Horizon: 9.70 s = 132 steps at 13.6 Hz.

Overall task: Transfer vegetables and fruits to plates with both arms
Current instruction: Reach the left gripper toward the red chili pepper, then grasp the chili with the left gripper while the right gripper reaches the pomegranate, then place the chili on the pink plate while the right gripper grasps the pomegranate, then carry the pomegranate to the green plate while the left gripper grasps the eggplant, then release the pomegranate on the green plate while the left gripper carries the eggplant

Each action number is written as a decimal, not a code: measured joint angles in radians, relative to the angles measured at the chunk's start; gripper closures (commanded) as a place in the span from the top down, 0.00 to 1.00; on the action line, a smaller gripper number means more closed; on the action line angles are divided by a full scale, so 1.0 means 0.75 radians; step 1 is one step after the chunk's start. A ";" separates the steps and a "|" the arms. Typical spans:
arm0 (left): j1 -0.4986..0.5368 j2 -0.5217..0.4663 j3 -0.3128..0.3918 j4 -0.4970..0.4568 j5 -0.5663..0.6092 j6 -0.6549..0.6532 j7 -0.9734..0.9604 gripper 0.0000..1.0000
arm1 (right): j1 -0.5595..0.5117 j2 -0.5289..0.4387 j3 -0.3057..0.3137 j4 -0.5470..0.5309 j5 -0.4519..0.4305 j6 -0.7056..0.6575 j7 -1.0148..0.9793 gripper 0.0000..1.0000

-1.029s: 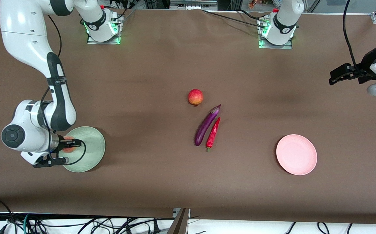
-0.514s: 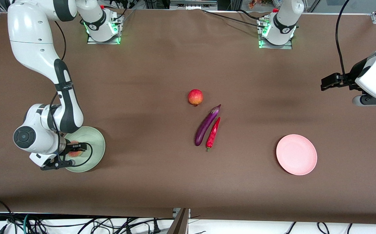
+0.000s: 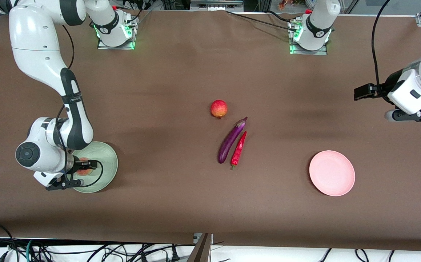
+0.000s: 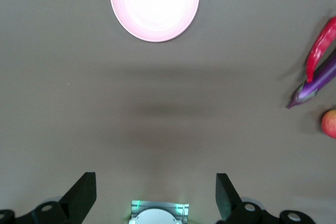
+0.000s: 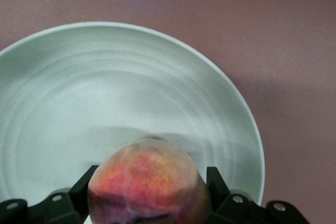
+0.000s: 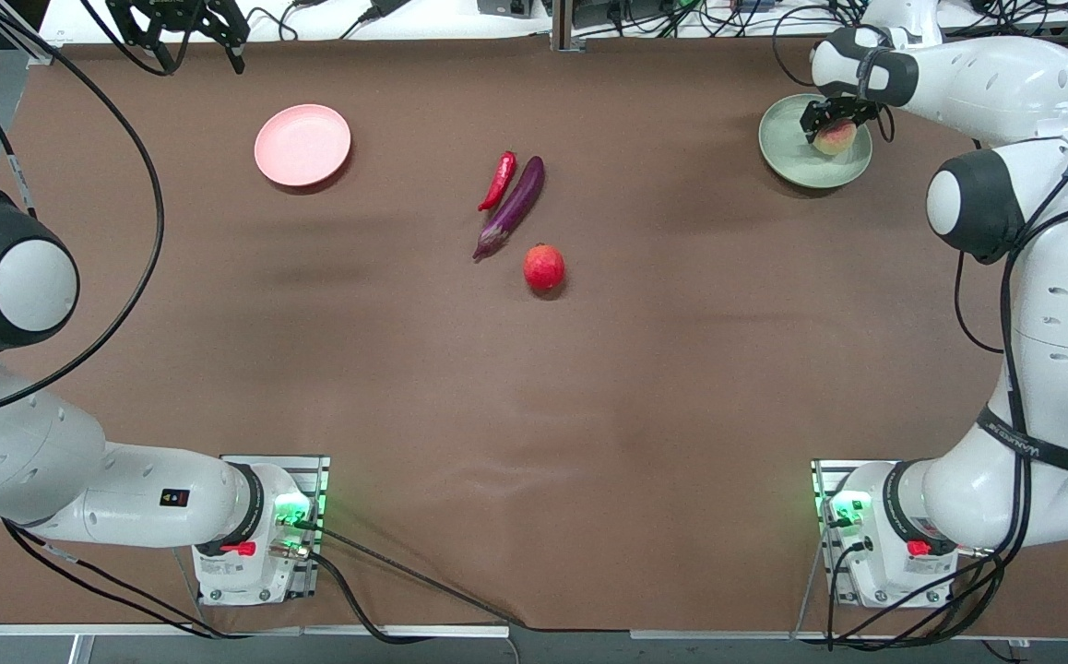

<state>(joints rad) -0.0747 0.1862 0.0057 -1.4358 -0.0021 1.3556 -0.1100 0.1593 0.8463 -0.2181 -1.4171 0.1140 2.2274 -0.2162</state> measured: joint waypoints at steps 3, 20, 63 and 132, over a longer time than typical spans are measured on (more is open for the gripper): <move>-0.002 0.007 0.003 -0.002 0.000 -0.102 0.000 1.00 | 0.000 0.001 0.000 0.000 0.002 0.009 0.000 0.99; -0.459 0.642 -0.054 -0.061 -0.321 0.957 -0.376 1.00 | 0.100 -0.211 0.024 0.045 0.016 -0.290 0.034 0.99; 0.152 0.586 -0.047 -0.168 0.146 0.911 0.555 0.00 | 0.757 -0.307 0.515 -0.467 -0.060 0.372 1.647 0.99; -0.163 0.627 -0.114 0.001 -0.097 0.787 0.111 0.00 | -0.084 -0.481 0.308 0.395 -0.144 -1.194 0.219 1.00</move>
<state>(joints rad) -0.1972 0.6568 -0.0797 -1.4351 -0.0747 1.9462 -0.0264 0.0963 0.4854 0.0132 -1.1207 0.0057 1.3320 -0.0520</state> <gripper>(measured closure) 0.648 0.000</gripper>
